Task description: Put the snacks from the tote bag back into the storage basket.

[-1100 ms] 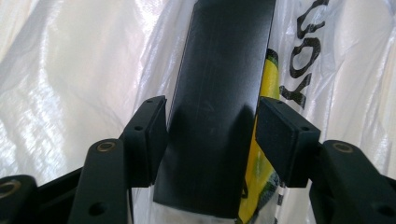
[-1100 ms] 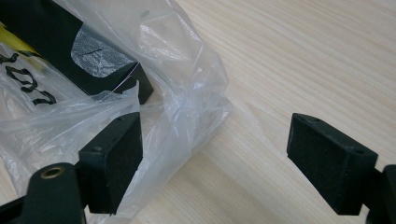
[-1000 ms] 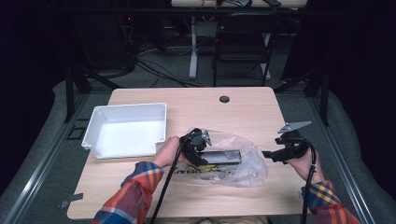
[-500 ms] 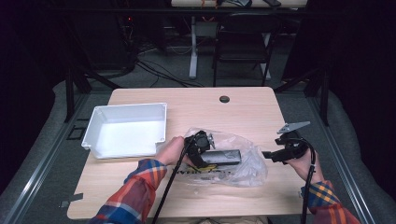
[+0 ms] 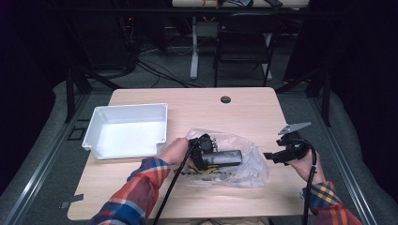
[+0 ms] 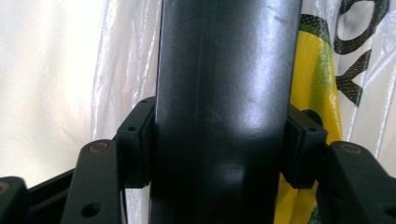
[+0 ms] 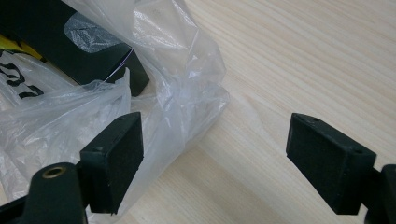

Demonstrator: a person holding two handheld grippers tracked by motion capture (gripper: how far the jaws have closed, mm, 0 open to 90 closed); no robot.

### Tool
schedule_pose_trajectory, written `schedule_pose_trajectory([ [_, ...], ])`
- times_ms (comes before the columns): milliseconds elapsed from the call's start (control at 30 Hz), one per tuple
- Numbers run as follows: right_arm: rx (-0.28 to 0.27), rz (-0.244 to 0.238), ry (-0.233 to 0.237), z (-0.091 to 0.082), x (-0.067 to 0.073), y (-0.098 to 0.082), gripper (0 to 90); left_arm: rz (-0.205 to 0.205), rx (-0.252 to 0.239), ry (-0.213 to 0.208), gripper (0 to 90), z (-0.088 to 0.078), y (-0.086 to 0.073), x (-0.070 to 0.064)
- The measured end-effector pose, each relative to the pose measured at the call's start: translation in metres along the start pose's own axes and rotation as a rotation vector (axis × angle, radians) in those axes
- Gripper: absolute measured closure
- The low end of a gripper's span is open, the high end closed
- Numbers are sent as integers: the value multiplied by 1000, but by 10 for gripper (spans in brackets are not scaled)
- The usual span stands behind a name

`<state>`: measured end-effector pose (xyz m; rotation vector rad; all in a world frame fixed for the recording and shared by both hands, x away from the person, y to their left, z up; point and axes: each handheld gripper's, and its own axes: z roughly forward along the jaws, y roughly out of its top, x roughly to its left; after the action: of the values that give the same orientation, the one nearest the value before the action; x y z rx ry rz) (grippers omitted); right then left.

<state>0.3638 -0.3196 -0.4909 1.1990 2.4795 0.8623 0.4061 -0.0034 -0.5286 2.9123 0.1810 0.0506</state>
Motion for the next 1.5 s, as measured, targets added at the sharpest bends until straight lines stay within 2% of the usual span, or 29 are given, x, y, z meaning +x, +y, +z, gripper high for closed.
schedule_pose_trajectory([
  [167,5,1,-1,0,0,0,183,10,18,3,409,2,2,-1],
  [200,5,1,-1,0,0,0,183,11,30,-18,411,2,3,0],
  [233,5,0,-1,0,0,0,183,6,26,-1,412,3,3,-2],
  [267,6,0,-2,0,0,0,183,11,25,-5,415,3,2,-1],
  [300,2,0,-1,0,0,0,183,18,34,-39,418,1,3,1],
  [333,2,-1,-1,0,0,0,184,19,22,-4,422,2,2,-1],
  [500,4,-3,3,0,-1,0,184,33,20,-29,429,-1,1,0],
  [567,-5,4,-4,0,-1,-1,184,33,6,-14,431,-2,0,-1],
  [867,-6,6,-6,-2,-2,0,184,21,-33,-8,430,-27,-2,1],
  [1067,-4,9,-5,-2,-2,-1,184,38,-38,-4,430,-38,-1,0],
  [1100,-3,10,-5,-2,-2,-1,184,27,-45,-7,430,-40,-1,0],
  [1367,-6,9,-7,-2,-4,-1,184,51,-57,-14,430,-59,5,-3],
  [1500,-1,17,-15,-2,-4,-1,184,66,-65,0,430,-69,7,-4],
])
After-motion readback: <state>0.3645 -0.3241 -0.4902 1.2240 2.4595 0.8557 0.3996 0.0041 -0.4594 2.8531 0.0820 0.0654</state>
